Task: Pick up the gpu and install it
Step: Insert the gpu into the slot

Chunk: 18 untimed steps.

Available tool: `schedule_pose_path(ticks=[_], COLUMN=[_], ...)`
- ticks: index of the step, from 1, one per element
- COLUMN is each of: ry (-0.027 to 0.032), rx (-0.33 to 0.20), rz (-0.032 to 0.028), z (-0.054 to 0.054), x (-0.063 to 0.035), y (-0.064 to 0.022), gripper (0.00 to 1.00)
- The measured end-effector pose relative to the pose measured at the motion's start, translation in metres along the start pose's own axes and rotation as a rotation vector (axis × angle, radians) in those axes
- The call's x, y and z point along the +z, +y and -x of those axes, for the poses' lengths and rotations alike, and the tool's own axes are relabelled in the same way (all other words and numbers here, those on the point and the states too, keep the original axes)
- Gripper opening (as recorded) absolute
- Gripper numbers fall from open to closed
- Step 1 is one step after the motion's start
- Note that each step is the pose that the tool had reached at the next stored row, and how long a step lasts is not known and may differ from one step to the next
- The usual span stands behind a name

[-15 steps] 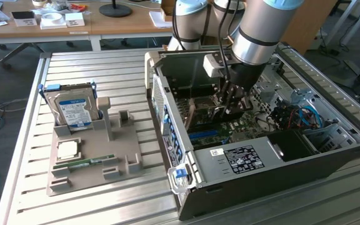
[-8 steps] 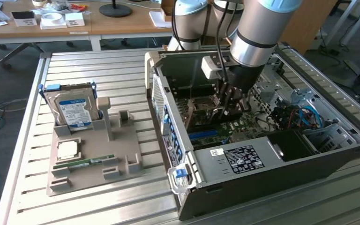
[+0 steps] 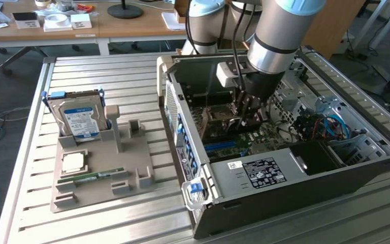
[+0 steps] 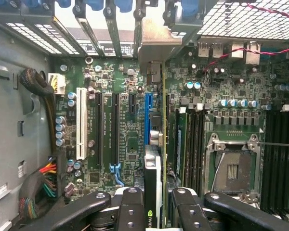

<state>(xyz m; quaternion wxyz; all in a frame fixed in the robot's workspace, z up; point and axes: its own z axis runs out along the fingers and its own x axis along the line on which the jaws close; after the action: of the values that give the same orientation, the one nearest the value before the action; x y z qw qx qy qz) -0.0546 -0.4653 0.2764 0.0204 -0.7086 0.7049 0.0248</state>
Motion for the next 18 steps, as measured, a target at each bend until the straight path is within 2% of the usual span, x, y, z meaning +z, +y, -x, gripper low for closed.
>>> schedule_pose_path(ticks=[3,7,13,18], ry=[0.0037,0.0116,0.0145,0.0144], rx=[0.000,0.002,0.002,0.002], rz=[-0.0001,-0.0001,0.0000,-0.0001], z=[0.000,0.000,0.000,0.002], x=[0.0004,0.0023,0.0072,0.0109], y=[0.0007,0.0018,0.0047,0.0051], gripper=[0.27,0.27,0.27,0.27])
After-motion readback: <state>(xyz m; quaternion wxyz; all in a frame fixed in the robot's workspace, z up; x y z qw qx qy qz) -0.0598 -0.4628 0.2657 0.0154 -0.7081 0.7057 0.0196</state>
